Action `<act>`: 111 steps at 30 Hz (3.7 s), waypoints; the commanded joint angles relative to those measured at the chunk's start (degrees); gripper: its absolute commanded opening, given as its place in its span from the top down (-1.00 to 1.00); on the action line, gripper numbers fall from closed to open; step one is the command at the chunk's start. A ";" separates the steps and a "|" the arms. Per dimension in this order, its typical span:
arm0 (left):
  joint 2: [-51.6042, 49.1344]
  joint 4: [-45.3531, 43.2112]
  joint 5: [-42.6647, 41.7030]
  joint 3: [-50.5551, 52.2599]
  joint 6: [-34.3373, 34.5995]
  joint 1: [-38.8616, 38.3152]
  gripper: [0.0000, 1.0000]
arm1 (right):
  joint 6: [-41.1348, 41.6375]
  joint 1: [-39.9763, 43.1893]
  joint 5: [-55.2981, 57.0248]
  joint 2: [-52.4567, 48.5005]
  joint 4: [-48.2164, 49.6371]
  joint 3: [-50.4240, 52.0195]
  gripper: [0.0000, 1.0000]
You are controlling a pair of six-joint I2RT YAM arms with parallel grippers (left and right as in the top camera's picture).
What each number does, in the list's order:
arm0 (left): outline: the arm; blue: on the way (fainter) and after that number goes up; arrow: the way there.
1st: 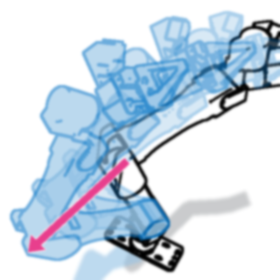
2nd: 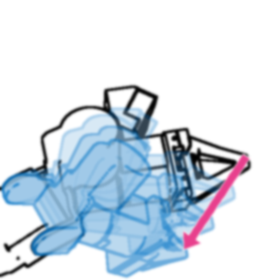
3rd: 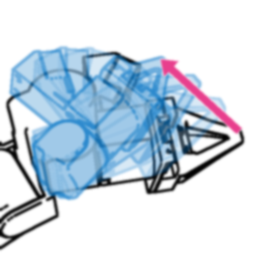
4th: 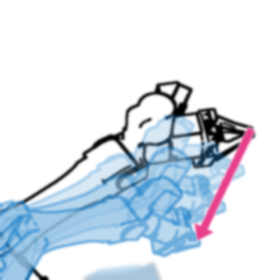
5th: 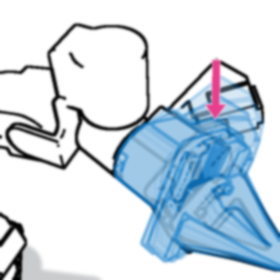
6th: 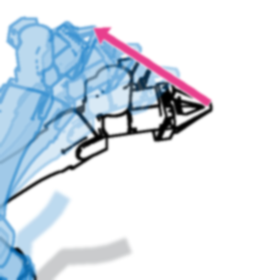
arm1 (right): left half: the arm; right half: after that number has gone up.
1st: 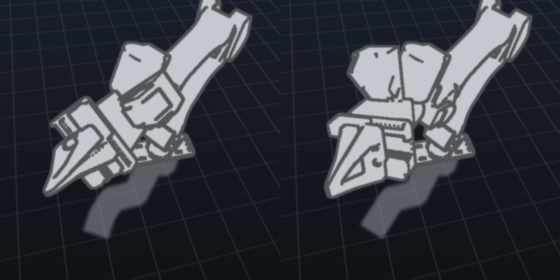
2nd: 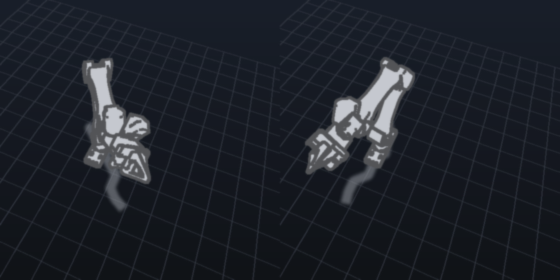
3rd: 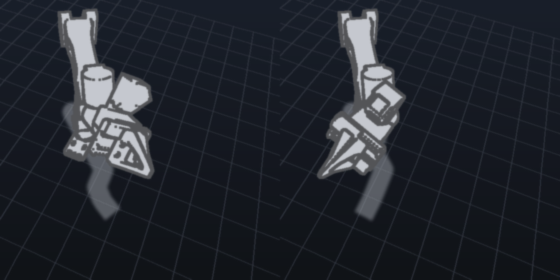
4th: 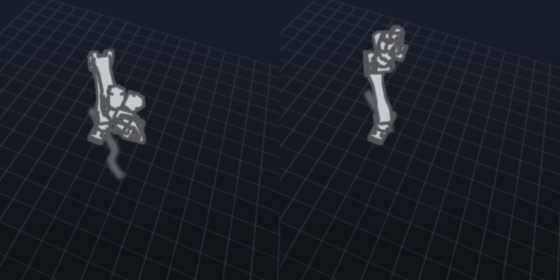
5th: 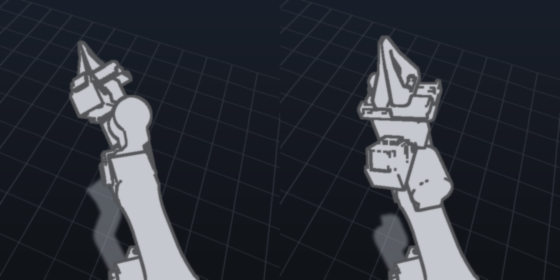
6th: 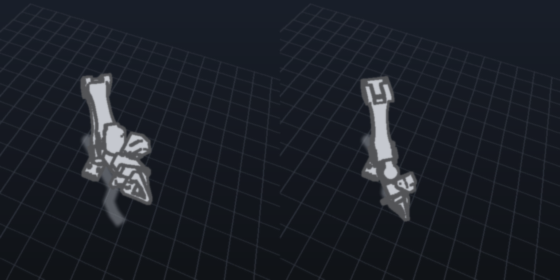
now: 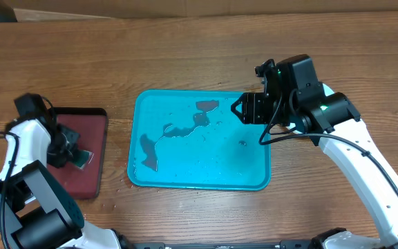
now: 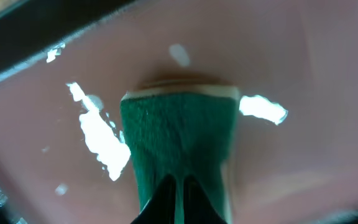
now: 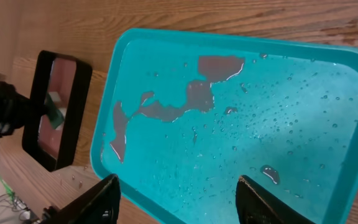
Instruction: Clean dirty plates on tray and stack at the side
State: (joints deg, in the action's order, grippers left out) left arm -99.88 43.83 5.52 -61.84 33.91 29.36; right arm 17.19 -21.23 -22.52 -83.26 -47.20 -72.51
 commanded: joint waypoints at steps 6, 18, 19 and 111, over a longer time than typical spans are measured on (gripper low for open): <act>0.46 -7.10 1.07 9.38 -0.94 0.28 0.49 | 0.87 -0.68 0.79 0.28 -0.26 0.07 -1.00; 7.08 19.15 -0.81 -18.64 -0.02 0.28 0.07 | 0.61 -0.68 1.05 10.38 -1.44 0.07 -1.00; 8.37 20.28 -1.88 -20.48 -0.07 0.26 0.05 | 0.61 -0.68 1.05 11.52 -1.75 0.07 -1.00; 68.76 28.35 -27.41 1.75 -13.77 -9.90 -1.00 | 0.02 2.21 16.04 54.05 -31.87 9.51 -1.00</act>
State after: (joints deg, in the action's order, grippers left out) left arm -31.51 72.27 -21.06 -60.45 20.80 19.84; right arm 19.22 -22.98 -7.20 -32.73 -80.09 -62.65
